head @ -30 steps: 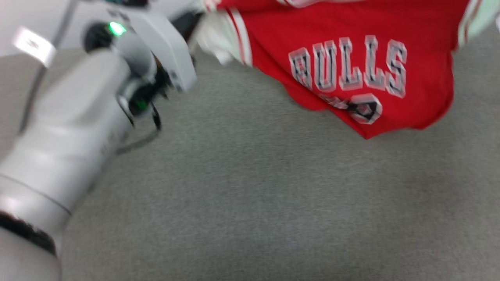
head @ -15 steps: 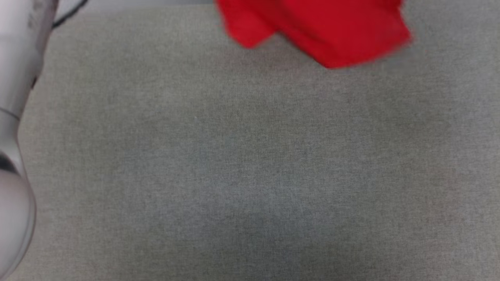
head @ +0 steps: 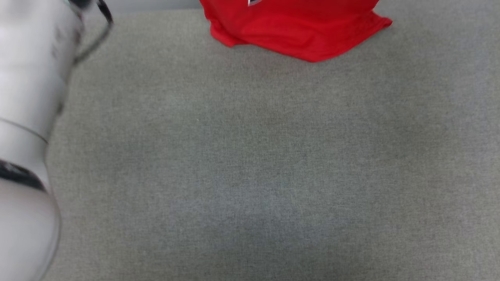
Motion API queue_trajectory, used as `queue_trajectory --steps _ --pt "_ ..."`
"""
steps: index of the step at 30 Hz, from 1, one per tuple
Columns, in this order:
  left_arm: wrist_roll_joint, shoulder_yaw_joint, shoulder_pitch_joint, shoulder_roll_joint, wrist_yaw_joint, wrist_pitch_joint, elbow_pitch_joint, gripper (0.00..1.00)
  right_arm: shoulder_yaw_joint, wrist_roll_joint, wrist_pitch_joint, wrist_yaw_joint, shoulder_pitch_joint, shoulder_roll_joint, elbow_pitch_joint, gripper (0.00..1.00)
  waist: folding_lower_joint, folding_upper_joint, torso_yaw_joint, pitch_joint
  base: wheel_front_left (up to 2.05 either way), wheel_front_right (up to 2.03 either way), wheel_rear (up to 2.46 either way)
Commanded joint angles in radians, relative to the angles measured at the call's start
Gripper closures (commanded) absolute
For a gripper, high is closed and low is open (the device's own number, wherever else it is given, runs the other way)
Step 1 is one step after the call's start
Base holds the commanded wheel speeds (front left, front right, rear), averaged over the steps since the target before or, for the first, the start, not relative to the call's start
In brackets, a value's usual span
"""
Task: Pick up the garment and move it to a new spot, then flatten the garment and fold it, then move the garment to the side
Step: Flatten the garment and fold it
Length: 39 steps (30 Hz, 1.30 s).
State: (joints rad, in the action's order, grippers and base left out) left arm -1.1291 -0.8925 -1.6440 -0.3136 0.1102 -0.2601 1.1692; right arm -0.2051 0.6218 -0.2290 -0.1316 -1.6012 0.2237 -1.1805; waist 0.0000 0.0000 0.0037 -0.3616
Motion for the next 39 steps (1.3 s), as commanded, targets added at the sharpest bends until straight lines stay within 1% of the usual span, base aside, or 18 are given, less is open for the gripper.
queue_trajectory --steps 1,4,6,9,13,17,20,23,27,30,33,36,39 --pt "-0.017 0.008 0.049 -0.006 0.011 -0.005 -0.015 1.0 -0.023 0.022 0.018 0.002 0.054 0.007 0.03 1.0 0.0 0.0 0.001 0.027 0.0 0.0 0.0" --pt "-0.039 -0.007 0.152 -0.017 0.021 0.009 -0.07 1.0 -0.073 0.06 0.059 0.002 0.162 0.03 0.109 1.0 0.0 0.0 0.002 0.059 0.0 0.0 0.0" --pt "-0.062 -0.018 0.226 -0.028 0.02 0.025 -0.139 1.0 -0.106 0.097 0.086 0.002 0.241 0.053 0.174 1.0 0.0 0.0 0.004 0.078 0.0 0.0 0.0" --pt "-0.114 -0.016 0.349 -0.072 0.02 0.043 -0.238 1.0 -0.148 0.156 0.133 0.002 0.371 0.096 0.28 1.0 0.0 0.0 0.009 0.102 0.0 0.0 0.0" --pt "-0.158 -0.012 0.501 -0.116 0.015 0.044 -0.349 1.0 -0.178 0.222 0.193 0.002 0.539 0.168 0.425 1.0 0.0 0.0 0.014 0.125 0.0 0.0 0.0" --pt "-0.2 0.004 0.663 -0.164 -0.034 0.029 -0.474 1.0 -0.188 0.257 0.247 0.002 0.703 0.222 0.561 1.0 0.0 0.0 0.013 0.143 0.0 0.0 0.0" --pt "-0.239 0.026 0.795 -0.208 -0.082 0.016 -0.616 1.0 -0.164 0.279 0.279 0.002 0.824 0.25 0.665 1.0 0.0 0.0 0.009 0.151 0.0 0.0 0.0" --pt "-0.238 0.033 0.936 -0.274 -0.14 0.004 -0.778 1.0 -0.134 0.282 0.321 0.002 0.949 0.27 0.764 1.0 0.0 0.0 0.004 0.156 0.0 0.0 0.0" --pt "-0.267 0.114 1.135 -0.349 -0.22 -0.004 -0.987 1.0 -0.084 0.262 0.386 0.002 1.109 0.287 0.901 1.0 0.0 0.0 -0.002 0.159 0.0 0.0 0.0" --pt "-0.233 0.182 1.286 -0.379 -0.28 -0.006 -1.12 1.0 -0.034 0.247 0.446 0.002 1.225 0.289 1.005 1.0 0.0 0.0 -0.004 0.161 0.0 0.0 0.0" --pt "-0.201 0.213 1.416 -0.407 -0.318 -0.005 -1.234 1.0 0.018 0.221 0.522 0.002 1.33 0.28 1.103 1.0 0.0 0.0 -0.004 0.163 0.0 0.0 0.0" --pt "-0.186 0.21 1.516 -0.446 -0.335 -0.006 -1.334 1.0 0.079 0.194 0.6 0.002 1.422 0.266 1.197 1.0 0.0 0.0 -0.002 0.165 0.0 0.0 0.0" --pt "-0.171 0.19 1.584 -0.497 -0.349 0.001 -1.422 1.0 0.145 0.172 0.679 0.002 1.507 0.244 1.29 1.0 0.0 0.0 0.004 0.165 0.0 0.0 0.0"
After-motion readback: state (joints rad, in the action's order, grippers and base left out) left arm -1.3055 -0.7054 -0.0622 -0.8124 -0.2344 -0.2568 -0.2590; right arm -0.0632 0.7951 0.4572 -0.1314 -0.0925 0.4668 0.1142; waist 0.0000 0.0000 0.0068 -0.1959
